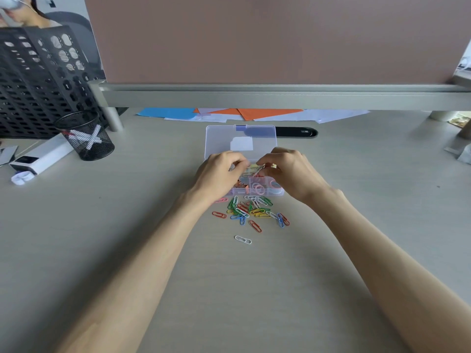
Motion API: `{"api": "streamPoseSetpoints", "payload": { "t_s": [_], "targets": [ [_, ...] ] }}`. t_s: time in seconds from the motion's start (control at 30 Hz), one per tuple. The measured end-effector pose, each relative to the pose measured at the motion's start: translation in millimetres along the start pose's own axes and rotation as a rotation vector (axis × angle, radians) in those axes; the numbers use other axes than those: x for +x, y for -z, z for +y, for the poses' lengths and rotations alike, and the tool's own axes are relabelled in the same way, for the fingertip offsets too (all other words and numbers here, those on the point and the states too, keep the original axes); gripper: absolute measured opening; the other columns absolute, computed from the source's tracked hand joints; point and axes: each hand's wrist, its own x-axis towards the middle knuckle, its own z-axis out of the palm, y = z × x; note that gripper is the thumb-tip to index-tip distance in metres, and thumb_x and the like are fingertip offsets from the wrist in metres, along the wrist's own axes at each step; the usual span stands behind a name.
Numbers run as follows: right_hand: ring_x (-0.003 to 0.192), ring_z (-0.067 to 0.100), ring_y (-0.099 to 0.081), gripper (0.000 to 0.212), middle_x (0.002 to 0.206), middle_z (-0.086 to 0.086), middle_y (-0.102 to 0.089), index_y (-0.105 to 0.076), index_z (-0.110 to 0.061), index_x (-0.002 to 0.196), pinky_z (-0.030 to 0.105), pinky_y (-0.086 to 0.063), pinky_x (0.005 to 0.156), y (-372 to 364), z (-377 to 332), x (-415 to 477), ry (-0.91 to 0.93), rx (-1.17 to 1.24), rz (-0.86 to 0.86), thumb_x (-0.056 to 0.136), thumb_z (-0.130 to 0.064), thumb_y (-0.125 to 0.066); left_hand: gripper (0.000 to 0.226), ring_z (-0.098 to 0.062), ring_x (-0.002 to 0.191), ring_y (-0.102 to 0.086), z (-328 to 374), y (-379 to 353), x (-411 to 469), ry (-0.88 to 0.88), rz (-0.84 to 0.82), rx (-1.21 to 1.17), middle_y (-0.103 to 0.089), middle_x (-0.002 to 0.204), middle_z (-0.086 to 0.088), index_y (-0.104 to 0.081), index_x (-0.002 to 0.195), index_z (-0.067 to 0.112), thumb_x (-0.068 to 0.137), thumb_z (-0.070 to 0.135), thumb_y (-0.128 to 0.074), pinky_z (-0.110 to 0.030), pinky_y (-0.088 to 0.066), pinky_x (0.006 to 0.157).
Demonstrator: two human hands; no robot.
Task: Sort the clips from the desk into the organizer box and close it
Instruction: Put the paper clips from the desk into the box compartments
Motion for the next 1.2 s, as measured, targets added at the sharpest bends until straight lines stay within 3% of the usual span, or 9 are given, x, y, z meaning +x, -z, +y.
{"api": "streamPoseSetpoints", "payload": {
  "t_s": [0.3,0.4,0.57,0.67,0.83,0.9,0.97,1.1,1.2],
  "targets": [
    [0.08,0.025,-0.064,0.021,0.097,0.007,-0.069,-0.07,-0.012,0.103,0.033,-0.05,0.072,6.9,7.5,-1.2,0.016,0.006,0.037,0.088,-0.003,-0.058,0.02,-0.009,0.08,-0.059,-1.2,8.9,-16.6,-0.007,0.06,-0.059,-0.069,0.095,0.008,-0.069,0.095,0.019,0.093,0.028,-0.052,-0.028,-0.05,0.074],
    [0.075,0.019,-0.06,0.019,0.097,0.005,-0.07,-0.071,-0.012,0.1,0.03,-0.048,0.071,14.4,4.4,-5.7,-0.002,0.031,0.072,0.089,-0.004,-0.057,0.018,-0.008,0.079,-0.058,0.7,14.9,-25.5,-0.021,0.066,-0.081,-0.068,0.092,0.009,-0.069,0.094,0.02,0.093,0.027,-0.052,-0.028,-0.049,0.074],
    [0.073,0.018,-0.06,0.018,0.094,0.003,-0.069,-0.071,-0.015,0.097,0.034,-0.052,0.071,21.5,1.5,-20.6,-0.015,0.037,0.12,0.089,-0.005,-0.059,0.016,-0.002,0.068,-0.051,2.9,23.8,-46.1,-0.073,0.056,-0.075,-0.062,0.082,0.013,-0.069,0.09,0.02,0.093,0.026,-0.054,-0.025,-0.042,0.066],
    [0.069,0.016,-0.059,0.019,0.093,0.001,-0.067,-0.071,-0.018,0.095,0.034,-0.052,0.068,23.4,-1.0,-34.6,-0.001,0.029,0.138,0.087,-0.006,-0.059,0.014,-0.007,0.07,-0.055,-0.8,28.8,-59.3,-0.061,0.06,-0.07,-0.066,0.088,0.015,-0.069,0.09,0.024,0.092,0.026,-0.055,-0.027,-0.046,0.068],
    [0.068,0.019,-0.061,0.024,0.092,-0.002,-0.066,-0.072,-0.025,0.094,0.028,-0.05,0.067,22.6,-11.8,-57.1,0.108,0.038,-0.012,0.084,-0.006,-0.061,0.01,-0.007,0.073,-0.056,-7.5,33.6,-80.1,-0.034,0.047,0.036,-0.065,0.089,0.011,-0.067,0.089,0.027,0.09,0.023,-0.058,-0.029,-0.047,0.069],
    [0.07,0.02,-0.061,0.028,0.094,-0.001,-0.066,-0.072,-0.022,0.096,0.02,-0.047,0.069,23.2,-12.7,-61.1,0.114,0.088,-0.095,0.081,-0.001,-0.061,0.009,-0.011,0.093,-0.06,-10.7,33.2,-86.6,-0.024,0.049,0.125,-0.062,0.086,0.01,-0.066,0.086,0.025,0.09,0.023,-0.058,-0.029,-0.045,0.067],
    [0.071,0.02,-0.061,0.029,0.095,0.0,-0.065,-0.072,-0.022,0.099,0.023,-0.048,0.071,24.5,-12.7,-62.5,0.101,0.104,-0.167,0.08,-0.002,-0.062,0.009,-0.014,0.107,-0.058,-13.6,32.9,-90.7,-0.023,0.052,0.193,-0.058,0.085,0.012,-0.066,0.086,0.022,0.09,0.021,-0.058,-0.027,-0.042,0.067],
    [0.064,0.005,-0.05,0.026,0.088,-0.007,-0.061,-0.069,-0.029,0.105,0.028,-0.047,0.068,23.8,-11.4,-63.1,0.105,0.042,-0.218,0.082,-0.017,-0.066,0.008,-0.017,0.093,-0.058,-18.6,30.1,-92.7,-0.056,0.053,0.223,-0.056,0.086,0.011,-0.065,0.094,0.018,0.089,0.018,-0.06,-0.034,-0.05,0.071],
    [0.069,0.006,-0.046,0.025,0.087,-0.013,-0.053,-0.065,-0.033,0.111,0.034,-0.049,0.072,19.9,-12.3,-63.3,0.099,-0.026,-0.281,0.087,-0.027,-0.061,0.008,-0.018,0.087,-0.058,-21.7,25.8,-93.6,-0.053,0.057,0.213,-0.057,0.09,0.006,-0.065,0.096,0.017,0.089,0.017,-0.06,-0.035,-0.049,0.071]
  ]
}}
